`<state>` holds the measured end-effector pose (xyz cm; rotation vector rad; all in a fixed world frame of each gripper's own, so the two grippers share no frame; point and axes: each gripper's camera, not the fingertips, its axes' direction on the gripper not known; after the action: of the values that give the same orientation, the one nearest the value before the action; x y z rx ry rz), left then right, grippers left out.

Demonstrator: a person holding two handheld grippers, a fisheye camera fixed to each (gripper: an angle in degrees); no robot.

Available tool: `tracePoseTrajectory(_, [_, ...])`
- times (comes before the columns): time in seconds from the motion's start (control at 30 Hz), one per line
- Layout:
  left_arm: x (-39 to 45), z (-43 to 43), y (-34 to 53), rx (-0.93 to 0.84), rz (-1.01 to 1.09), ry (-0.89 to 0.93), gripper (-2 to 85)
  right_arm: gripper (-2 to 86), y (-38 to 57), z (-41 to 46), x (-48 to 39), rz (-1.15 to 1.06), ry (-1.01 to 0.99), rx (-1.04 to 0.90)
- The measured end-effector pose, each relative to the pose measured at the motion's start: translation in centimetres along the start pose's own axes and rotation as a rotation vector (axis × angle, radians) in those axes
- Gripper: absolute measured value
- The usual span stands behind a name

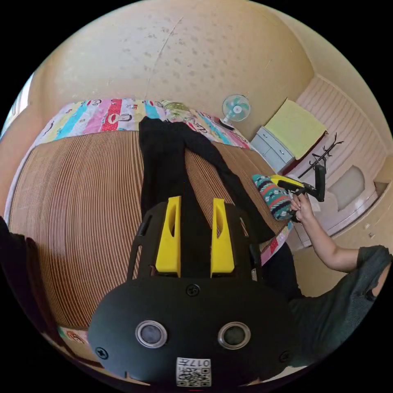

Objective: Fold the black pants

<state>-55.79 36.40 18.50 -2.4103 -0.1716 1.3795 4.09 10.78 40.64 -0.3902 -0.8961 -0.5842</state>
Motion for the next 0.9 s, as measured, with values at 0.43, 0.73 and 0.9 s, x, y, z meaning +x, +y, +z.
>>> tracePoseTrajectory(0.43, [-3.0, -1.5, 11.4, -0.022, -0.402, -0.158, 5.6, 9.8, 7.6, 3.0, 3.0, 0.393, 0.154, -0.138])
tracePoseTrajectory(0.73, [-1.4, -4.8, 10.1, -0.069, -0.381, 0.053, -0.7, 2.3, -1.3, -18.6, -8.0, -0.034, 0.345, 0.451])
tracePoseTrajectory(0.9, [-2.0, -6.1, 10.9, -0.041, -0.444, 0.095, -0.7, 1.9, -0.3, -9.0, -7.8, -0.063, -0.01, -0.022])
